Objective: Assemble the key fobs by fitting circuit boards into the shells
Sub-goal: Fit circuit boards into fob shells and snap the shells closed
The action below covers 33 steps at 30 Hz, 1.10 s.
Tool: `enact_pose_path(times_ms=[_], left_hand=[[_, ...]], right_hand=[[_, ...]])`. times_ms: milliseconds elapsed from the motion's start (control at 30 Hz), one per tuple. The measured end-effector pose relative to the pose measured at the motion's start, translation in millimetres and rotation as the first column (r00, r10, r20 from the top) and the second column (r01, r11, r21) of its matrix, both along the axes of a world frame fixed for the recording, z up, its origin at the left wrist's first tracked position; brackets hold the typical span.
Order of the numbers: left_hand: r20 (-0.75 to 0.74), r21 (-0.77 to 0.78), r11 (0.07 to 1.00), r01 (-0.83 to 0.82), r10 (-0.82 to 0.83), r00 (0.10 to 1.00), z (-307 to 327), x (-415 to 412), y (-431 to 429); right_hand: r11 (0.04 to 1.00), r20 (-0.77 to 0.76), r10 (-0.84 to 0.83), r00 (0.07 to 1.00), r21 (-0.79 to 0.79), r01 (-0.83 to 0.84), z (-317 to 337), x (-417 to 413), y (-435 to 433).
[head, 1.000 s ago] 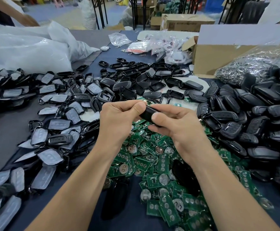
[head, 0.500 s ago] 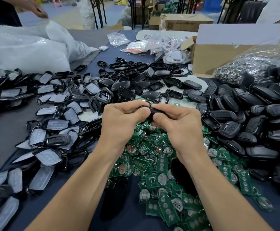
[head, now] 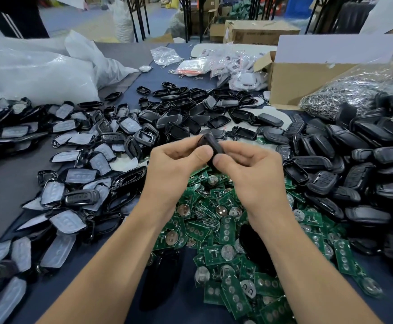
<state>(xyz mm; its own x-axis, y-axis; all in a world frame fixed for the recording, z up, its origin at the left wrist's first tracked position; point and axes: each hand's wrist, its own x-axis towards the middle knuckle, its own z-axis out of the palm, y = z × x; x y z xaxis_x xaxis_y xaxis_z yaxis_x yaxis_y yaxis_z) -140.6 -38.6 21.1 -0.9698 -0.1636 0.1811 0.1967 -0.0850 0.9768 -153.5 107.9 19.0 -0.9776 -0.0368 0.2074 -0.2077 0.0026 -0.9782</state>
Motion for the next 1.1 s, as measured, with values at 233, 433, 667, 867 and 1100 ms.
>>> enact_pose_path(times_ms=[233, 433, 667, 867, 1100], left_hand=[[0.023, 0.062, 0.998, -0.009, 0.007, 1.0, -1.4, 1.9, 13.7], [0.067, 0.078, 0.985, -0.152, 0.147, 0.987, -3.3, 0.3, 14.9], [0.201, 0.089, 0.986, -0.142, 0.122, 0.972, -2.6, -1.3, 11.4], [0.239, 0.109, 0.988, 0.107, -0.13, 0.962, -0.8, 0.3, -2.8], [0.214, 0.042, 0.982, 0.185, -0.19, 0.958, 1.5, -2.0, -7.9]], right_hand=[[0.944, 0.218, 0.189, 0.957, -0.308, -0.116, -3.5, 3.1, -7.8], [0.953, 0.245, 0.194, 0.95, -0.276, -0.123, -5.9, 4.5, -9.8], [0.939, 0.29, 0.228, 0.929, -0.317, -0.131, -3.0, 4.3, -9.4], [0.845, 0.383, 0.41, 0.828, -0.502, -0.186, 3.3, 1.8, -2.0], [0.803, 0.415, 0.49, 0.766, -0.557, -0.212, 6.6, 0.6, 4.4]])
